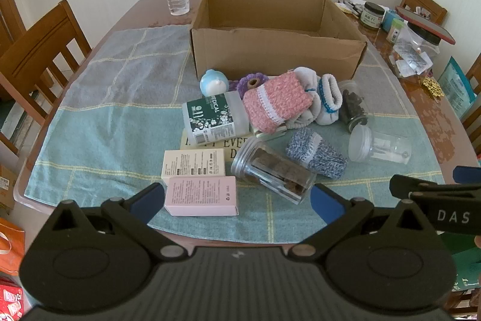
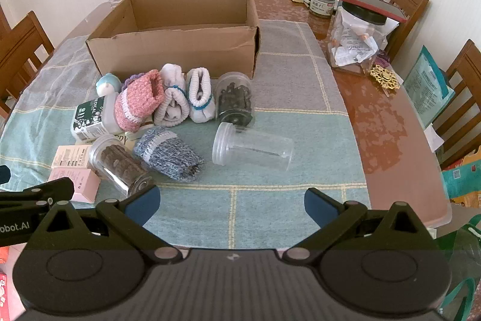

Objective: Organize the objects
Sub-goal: 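Move both tools toward the items in front of the box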

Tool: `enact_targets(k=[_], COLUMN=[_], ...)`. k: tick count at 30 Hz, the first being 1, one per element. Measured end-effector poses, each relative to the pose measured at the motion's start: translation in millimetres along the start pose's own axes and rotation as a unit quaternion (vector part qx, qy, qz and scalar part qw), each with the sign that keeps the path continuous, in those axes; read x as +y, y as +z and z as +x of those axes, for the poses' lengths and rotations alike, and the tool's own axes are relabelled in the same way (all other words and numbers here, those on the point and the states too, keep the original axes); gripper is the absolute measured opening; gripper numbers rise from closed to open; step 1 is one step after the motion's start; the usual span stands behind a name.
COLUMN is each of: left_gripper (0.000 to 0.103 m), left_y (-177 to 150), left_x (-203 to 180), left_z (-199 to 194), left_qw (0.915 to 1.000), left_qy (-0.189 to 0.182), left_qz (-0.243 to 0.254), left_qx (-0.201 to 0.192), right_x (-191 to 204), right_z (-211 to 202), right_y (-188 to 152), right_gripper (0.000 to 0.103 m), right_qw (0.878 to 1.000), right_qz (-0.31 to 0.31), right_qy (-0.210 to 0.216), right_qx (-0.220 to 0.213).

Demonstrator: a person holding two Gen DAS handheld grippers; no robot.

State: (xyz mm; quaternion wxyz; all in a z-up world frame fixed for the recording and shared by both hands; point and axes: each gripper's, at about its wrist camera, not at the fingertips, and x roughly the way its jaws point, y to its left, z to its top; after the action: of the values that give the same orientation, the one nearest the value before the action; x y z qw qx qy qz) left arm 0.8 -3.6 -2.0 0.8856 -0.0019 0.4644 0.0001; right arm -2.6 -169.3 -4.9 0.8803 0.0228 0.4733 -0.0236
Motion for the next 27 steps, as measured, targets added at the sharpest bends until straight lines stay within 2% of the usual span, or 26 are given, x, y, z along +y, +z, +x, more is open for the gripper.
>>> enact_targets(k=[27], left_gripper=[0.102], left_y=[-1.6], left_x=[-4.6], left_z=[-9.7], left_qw=[1.0], left_qy=[0.003], left_qz=[-0.008], left_qx=[-0.004], right_x=[-5.7], right_z=[-3.0], right_y=[-1.3], right_gripper=[0.103], right_qw=[1.0], right_qz=[-0.005], right_qy=[0.001], right_qx=[-0.001])
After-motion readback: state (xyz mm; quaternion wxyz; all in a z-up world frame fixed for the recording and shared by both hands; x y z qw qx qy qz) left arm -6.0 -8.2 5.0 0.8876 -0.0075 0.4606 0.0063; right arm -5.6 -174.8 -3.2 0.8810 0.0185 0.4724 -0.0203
